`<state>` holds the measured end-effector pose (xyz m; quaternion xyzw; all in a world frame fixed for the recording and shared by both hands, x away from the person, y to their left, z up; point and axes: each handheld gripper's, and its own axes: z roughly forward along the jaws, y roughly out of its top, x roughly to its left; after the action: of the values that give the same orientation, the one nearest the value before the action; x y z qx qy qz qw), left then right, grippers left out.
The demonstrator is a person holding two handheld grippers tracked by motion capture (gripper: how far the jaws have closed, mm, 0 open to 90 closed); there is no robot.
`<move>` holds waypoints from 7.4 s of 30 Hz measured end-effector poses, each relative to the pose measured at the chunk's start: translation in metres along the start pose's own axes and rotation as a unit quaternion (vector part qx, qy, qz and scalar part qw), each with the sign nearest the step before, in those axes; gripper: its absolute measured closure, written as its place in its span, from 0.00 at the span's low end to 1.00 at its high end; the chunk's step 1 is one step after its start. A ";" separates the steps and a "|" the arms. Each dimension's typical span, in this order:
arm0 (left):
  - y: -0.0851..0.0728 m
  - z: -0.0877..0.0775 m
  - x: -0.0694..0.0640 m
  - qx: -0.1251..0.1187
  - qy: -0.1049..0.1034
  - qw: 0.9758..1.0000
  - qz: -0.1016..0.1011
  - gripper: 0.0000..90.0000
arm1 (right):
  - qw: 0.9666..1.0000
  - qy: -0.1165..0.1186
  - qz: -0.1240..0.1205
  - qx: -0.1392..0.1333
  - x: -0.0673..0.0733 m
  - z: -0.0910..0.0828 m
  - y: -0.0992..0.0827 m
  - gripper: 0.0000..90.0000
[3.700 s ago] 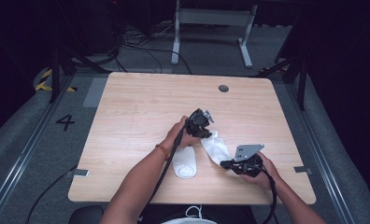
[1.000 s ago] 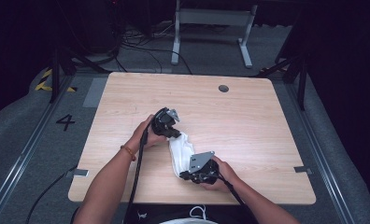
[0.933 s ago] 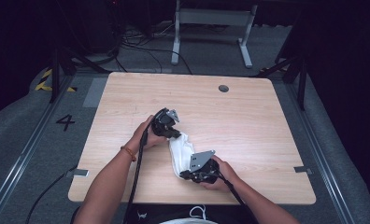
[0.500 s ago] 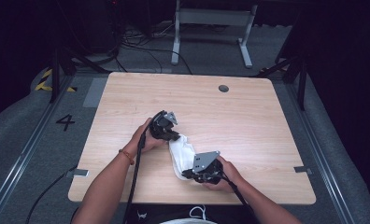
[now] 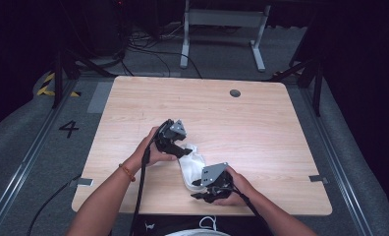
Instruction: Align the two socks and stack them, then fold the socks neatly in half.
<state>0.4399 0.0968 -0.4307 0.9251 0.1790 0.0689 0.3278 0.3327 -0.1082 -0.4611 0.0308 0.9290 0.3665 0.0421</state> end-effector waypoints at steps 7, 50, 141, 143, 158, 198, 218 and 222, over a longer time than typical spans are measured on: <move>-0.017 -0.003 -0.031 -0.007 -0.029 0.999 0.015 0.39 | 0.999 -0.016 0.018 -0.040 -0.003 -0.032 0.000 0.58; -0.010 0.038 -0.059 -0.023 -0.048 0.997 0.057 0.32 | 1.000 -0.006 -0.016 -0.011 0.010 -0.022 -0.035 0.76; -0.011 0.051 -0.040 -0.021 -0.038 0.999 0.005 0.21 | 0.998 -0.027 -0.020 -0.054 0.019 -0.056 -0.026 0.98; -0.012 0.052 -0.041 -0.024 -0.040 0.999 0.003 0.21 | 0.998 -0.029 -0.022 -0.052 0.020 -0.057 -0.026 0.98; -0.012 0.055 -0.047 -0.032 -0.055 0.998 0.023 0.19 | 0.995 -0.051 -0.011 -0.082 0.016 -0.073 -0.021 0.98; -0.011 0.055 -0.041 -0.030 -0.073 0.996 0.048 0.23 | 0.986 -0.121 0.066 -0.091 -0.025 -0.076 -0.020 0.99; -0.013 0.035 -0.036 -0.044 -0.092 0.994 0.034 0.33 | 0.987 -0.122 0.098 -0.024 -0.062 -0.035 -0.035 0.99; -0.013 0.020 -0.045 -0.067 -0.130 0.988 0.044 0.46 | 0.987 -0.121 0.106 -0.026 -0.064 -0.033 -0.036 0.99</move>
<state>0.3997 0.0778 -0.4551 0.9089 0.0892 -0.0262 0.4066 0.3916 -0.1627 -0.4579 0.1723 0.8986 0.3866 0.1158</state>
